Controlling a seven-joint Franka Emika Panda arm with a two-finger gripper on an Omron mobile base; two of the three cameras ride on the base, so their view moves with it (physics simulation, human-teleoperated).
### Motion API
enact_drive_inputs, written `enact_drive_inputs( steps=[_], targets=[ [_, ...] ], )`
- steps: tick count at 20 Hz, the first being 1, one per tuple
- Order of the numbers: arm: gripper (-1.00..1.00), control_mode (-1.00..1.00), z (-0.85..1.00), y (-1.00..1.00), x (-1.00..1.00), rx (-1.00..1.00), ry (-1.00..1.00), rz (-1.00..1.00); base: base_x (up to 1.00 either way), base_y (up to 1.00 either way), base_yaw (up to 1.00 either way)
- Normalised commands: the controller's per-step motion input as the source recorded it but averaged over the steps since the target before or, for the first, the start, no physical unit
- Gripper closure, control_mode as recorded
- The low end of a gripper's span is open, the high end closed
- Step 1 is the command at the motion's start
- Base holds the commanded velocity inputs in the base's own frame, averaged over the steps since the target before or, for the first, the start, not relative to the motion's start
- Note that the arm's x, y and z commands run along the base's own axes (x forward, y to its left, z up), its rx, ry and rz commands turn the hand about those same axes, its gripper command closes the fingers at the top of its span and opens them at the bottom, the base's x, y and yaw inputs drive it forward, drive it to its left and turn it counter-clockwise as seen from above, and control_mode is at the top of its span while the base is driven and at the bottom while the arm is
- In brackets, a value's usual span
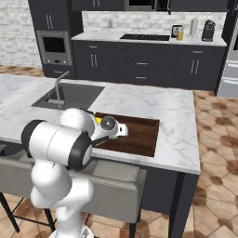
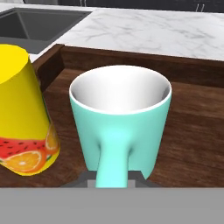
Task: There is a tray on the dining counter. Grab the cup, mug, and pitcher and place them on the tray. The pitcher may be placed next to the tray if it cannot fit the tray.
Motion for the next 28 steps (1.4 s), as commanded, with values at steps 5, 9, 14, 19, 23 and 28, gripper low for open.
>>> enact_drive_inputs(
  steps=[5, 9, 14, 19, 23, 28],
  targets=[
    [1.00, -1.00, 0.00, 0.00, 0.00, 0.00, 0.00, 0.00, 0.00, 0.00, 0.00],
    [1.00, -1.00, 0.00, 0.00, 0.00, 0.00, 0.00, 0.00, 0.00, 0.00, 0.00],
    [-1.00, -1.00, 0.00, 0.00, 0.00, 0.00, 0.00, 0.00, 0.00, 0.00, 0.00],
    [-1.00, -1.00, 0.00, 0.00, 0.00, 0.00, 0.00, 0.00, 0.00, 0.00, 0.00],
    [-1.00, -1.00, 0.00, 0.00, 0.00, 0.00, 0.00, 0.00, 0.00, 0.00, 0.00],
    [-1.00, -1.00, 0.00, 0.00, 0.00, 0.00, 0.00, 0.00, 0.00, 0.00, 0.00]
  ],
)
